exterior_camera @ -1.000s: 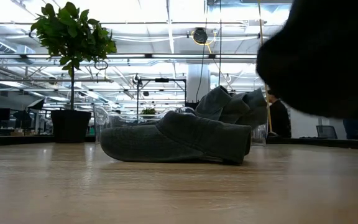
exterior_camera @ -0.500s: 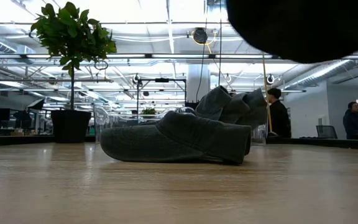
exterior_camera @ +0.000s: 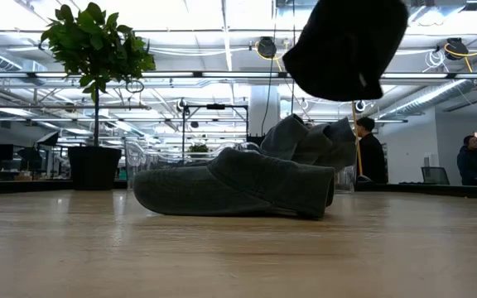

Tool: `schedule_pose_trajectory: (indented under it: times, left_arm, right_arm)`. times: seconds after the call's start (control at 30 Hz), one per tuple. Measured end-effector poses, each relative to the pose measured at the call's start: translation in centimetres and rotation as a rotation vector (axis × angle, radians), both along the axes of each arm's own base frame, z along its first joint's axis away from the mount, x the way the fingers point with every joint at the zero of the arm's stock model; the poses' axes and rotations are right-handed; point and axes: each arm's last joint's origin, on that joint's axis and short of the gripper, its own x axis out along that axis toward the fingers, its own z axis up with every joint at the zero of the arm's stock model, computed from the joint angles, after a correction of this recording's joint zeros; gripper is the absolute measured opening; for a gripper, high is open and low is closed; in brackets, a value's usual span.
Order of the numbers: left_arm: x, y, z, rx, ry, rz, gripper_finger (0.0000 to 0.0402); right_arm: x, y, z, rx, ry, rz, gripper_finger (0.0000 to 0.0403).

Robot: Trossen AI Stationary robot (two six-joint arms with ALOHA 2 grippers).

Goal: Pick & Place hat
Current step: Put the bottom right black cap into the left transparent bin

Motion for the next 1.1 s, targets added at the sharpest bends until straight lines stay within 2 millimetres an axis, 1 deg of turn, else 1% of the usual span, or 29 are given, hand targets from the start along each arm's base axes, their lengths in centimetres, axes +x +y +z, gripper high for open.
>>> schedule_pose_trajectory:
  times: [0.1, 0.23, 0.37, 0.5, 0.6, 0.83, 1.1]
  left_arm:
    - [0.2, 0.3, 0.0, -0.025, 0.004, 0.035, 0.0234]
    - [0.5, 0.5, -0.1, -0.032, 0.009, 0.061, 0.0234]
    - [0.9, 0.7, -0.1, -0.051, 0.01, 0.083, 0.0234]
    - [1.9, 0.7, 0.3, -0.08, -0.035, 0.079, 0.0234]
    - [2.7, 0.8, 0.5, -0.115, -0.065, 0.096, 0.0234]
    - [4.3, 1.3, 0.6, -0.213, -0.086, 0.148, 0.0234]
    - [5.2, 2.3, 0.4, -0.281, -0.088, 0.235, 0.0234]
  right_arm:
    - [1.3, -0.8, -0.1, -0.081, 0.031, 0.022, 0.0]
    - [3.1, -1.1, -0.1, -0.231, 0.06, 0.074, 0.0]
    - [4.5, -0.9, 0.2, -0.354, 0.066, 0.147, 0.0]
    - [5.4, -0.1, 1.1, -0.491, 0.029, 0.229, 0.0]
    - [6.1, 0.9, 2.1, -0.605, -0.014, 0.302, 0.0]
    - [6.6, 4.5, 4.6, -0.83, -0.161, 0.513, 0.0]
    - [6.2, 8.8, 6.8, -1.044, -0.277, 0.584, 0.0]
